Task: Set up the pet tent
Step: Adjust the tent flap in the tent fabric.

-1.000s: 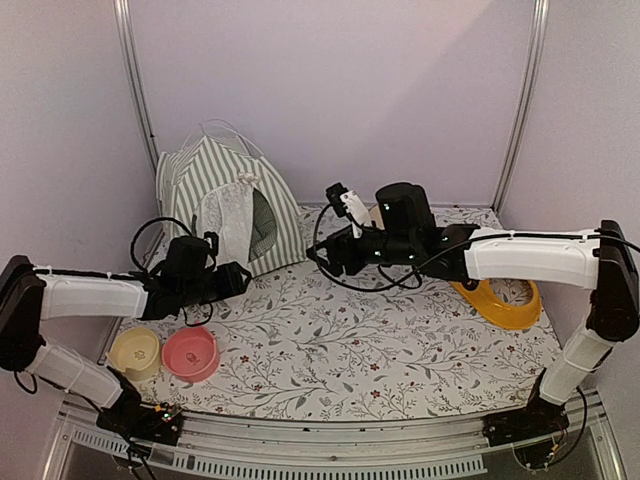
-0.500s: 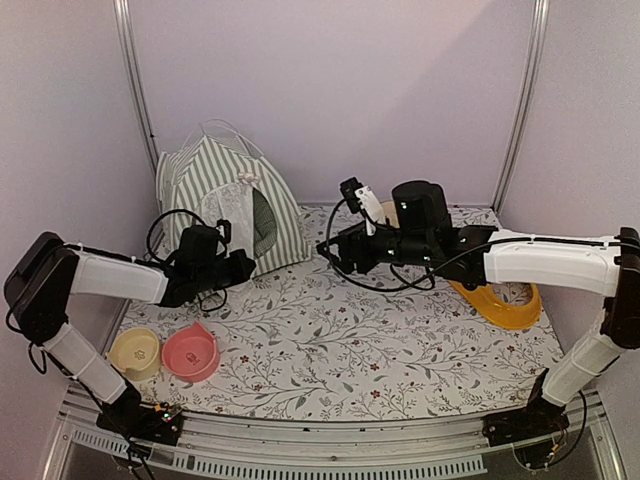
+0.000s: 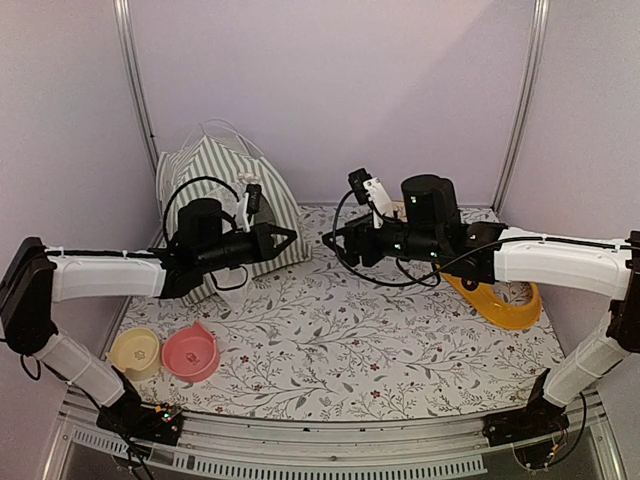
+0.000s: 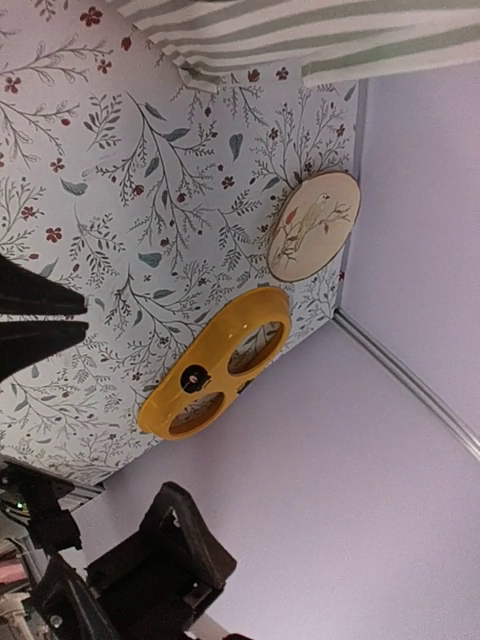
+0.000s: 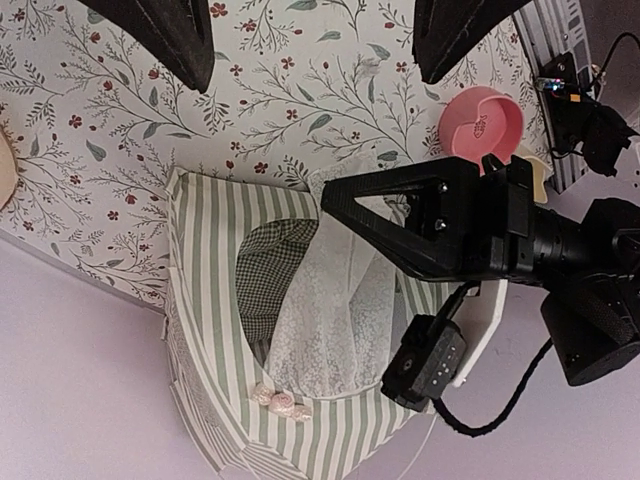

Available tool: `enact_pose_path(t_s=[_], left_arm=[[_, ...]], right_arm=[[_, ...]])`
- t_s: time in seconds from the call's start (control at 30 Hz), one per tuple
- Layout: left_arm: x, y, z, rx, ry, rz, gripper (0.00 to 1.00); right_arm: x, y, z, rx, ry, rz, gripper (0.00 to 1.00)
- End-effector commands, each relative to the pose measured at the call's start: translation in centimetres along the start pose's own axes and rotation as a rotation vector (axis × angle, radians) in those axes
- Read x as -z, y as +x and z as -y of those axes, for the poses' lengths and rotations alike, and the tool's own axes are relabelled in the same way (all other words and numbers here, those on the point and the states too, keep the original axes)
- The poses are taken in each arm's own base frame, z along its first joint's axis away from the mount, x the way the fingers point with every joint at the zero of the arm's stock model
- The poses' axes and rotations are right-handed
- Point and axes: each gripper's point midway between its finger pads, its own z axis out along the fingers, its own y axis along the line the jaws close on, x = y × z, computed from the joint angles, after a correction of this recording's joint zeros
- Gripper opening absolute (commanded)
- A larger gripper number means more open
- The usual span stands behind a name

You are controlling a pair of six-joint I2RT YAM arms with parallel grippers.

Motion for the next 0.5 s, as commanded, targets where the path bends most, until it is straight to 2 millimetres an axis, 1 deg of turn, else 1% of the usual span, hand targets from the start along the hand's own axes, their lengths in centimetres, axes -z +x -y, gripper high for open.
enact_pose_path(t_s=[0.0, 0.03, 0.07, 0.13, 0.2, 0.33, 0.47], left_arm=[[2.7, -0.8, -3.7, 0.016, -0.253, 0.054, 0.15], [3.6, -0.6, -5.2, 0.024, -0.325, 0.065, 0.29], [4.3, -0.2, -6.2, 0.034, -0.367, 0.066, 0.35], [5.4, 1.0, -8.3, 0.043, -0.446, 0.048, 0.43], [6.2, 1.9, -10.0, 0.052, -0.504, 0.031, 0.5], [6.5, 3.8, -12.6, 0.069, -0.559, -0.012, 0.55], [6.4, 4.7, -14.5, 0.051, -0.627, -0.036, 0.55]], right_arm=[[0.6, 0.0, 0.5, 0.002, 0.016, -0.004, 0.7], [0.6, 0.2, 0.5, 0.0, 0.017, -0.008, 0.7], [0.5, 0.3, 0.5, -0.002, 0.017, -0.011, 0.7], [0.5, 0.5, 0.5, -0.004, 0.014, -0.015, 0.7], [0.5, 0.4, 0.5, -0.004, 0.012, -0.015, 0.7], [0.7, 0.2, 0.4, -0.008, 0.008, -0.008, 0.7], [1.0, -0.1, 0.5, -0.005, 0.017, -0.002, 0.7]])
